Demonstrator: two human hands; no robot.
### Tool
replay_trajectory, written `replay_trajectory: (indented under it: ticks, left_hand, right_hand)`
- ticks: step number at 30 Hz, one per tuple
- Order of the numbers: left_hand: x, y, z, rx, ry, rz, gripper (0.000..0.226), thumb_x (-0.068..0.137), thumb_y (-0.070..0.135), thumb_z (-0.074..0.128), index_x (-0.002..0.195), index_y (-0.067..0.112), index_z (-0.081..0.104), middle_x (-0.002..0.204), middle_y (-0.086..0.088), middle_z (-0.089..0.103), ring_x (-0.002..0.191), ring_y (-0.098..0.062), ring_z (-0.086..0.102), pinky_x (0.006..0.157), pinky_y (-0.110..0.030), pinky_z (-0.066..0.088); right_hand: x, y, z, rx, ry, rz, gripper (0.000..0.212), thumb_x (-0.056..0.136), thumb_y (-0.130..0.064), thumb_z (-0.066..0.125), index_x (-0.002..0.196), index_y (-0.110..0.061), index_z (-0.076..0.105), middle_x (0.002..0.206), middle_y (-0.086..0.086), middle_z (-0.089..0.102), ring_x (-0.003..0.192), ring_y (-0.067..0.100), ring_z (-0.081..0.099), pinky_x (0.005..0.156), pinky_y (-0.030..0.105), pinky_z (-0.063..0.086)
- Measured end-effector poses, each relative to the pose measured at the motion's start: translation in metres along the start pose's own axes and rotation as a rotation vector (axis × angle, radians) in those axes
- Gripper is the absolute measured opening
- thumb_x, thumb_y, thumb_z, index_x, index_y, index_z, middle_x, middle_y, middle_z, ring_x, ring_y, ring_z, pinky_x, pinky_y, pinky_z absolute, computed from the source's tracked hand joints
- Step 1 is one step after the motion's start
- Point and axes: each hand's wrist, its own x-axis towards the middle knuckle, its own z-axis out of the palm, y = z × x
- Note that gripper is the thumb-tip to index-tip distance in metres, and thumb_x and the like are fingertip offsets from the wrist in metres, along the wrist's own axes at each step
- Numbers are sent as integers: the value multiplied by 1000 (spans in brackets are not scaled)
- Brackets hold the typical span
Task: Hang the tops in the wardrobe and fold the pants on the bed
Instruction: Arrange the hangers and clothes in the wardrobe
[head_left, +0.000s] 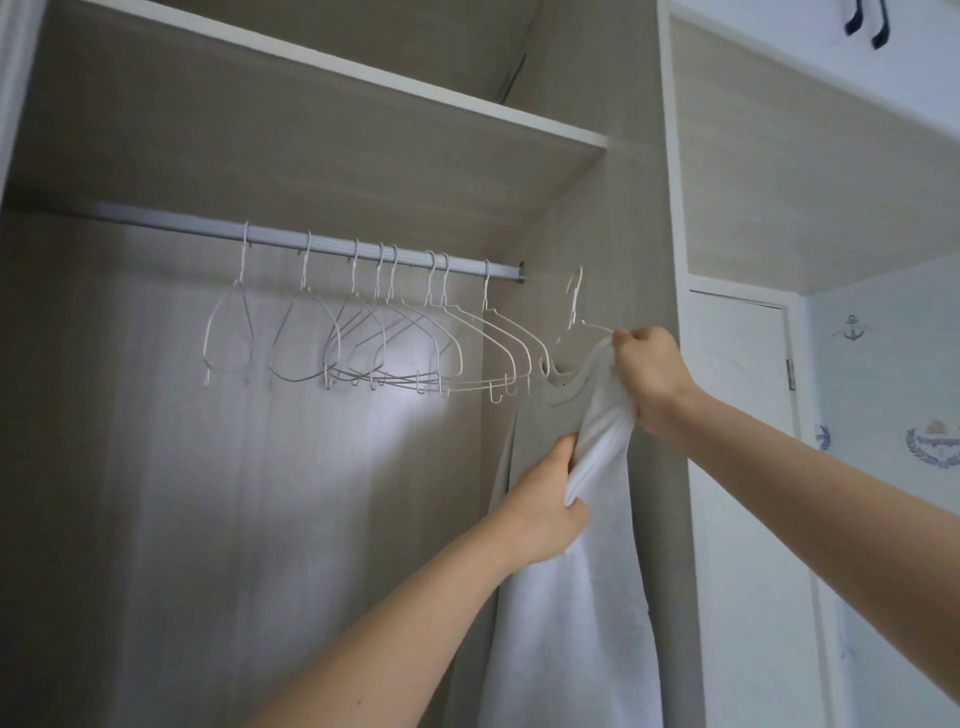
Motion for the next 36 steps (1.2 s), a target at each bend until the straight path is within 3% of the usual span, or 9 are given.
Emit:
replay_trajectory:
  ticks: [4,9,12,15,19,29,32,36]
  left_hand:
    - [16,-16,-6,97,98,-17,44,92,13,50,133,27,39,100,2,57,67,-10,53,47,-13,40]
    - [44,-26,-10,156,227,-39,42,94,22,54,134,22,40,114,-8,60,94,-23,55,74,-30,49]
    - [62,-31,-11,129,243,-43,36,93,21,55,127,23,44,111,-11,58,104,-29,55,83,-38,52]
    - [81,-39,-16,150,263,-9,35,95,17,54,128,19,45,115,-13,58,106,-31,57,86,-38,51]
    - [105,-59,-25,204,324,23,34,95,13,52,128,17,45,119,-12,58,112,-31,53,86,-31,43]
    - [125,-119,-21,188,302,18,39,97,10,49,136,13,43,124,-10,61,115,-28,53,88,-22,39]
    - [118,-131,-10,160,291,22,40,97,9,51,136,11,44,125,-9,61,115,-26,56,85,-15,37]
    - [96,-138,19,155,228,-6,43,95,11,53,136,9,40,125,-13,61,116,-28,56,87,-19,41]
  right_hand:
    - [31,-5,14,-83,7,-32,31,99,-18,38,69,-9,43,69,8,42,71,22,43,58,27,33]
    - [84,-24,27,-148,37,-45,28,93,-12,45,104,6,63,108,26,62,98,36,62,75,36,47]
    - [112,-35,34,-251,79,-107,26,91,-12,51,102,7,64,103,25,64,102,40,61,81,38,49]
    - [132,-39,44,-339,133,-152,28,92,-15,53,100,10,65,105,27,64,105,41,60,76,33,43]
    - [151,-34,65,-364,132,-165,27,93,-10,51,104,11,64,112,27,64,109,41,59,83,36,47]
    - [175,8,120,-467,-2,-150,27,94,-6,46,109,9,63,116,25,63,112,40,57,89,35,45]
    - [172,23,124,-485,-39,-143,28,96,-11,47,108,9,63,114,26,64,110,40,58,84,35,45]
    - [153,43,123,-480,-120,-100,31,99,-17,45,109,7,61,114,27,63,106,39,59,75,30,42]
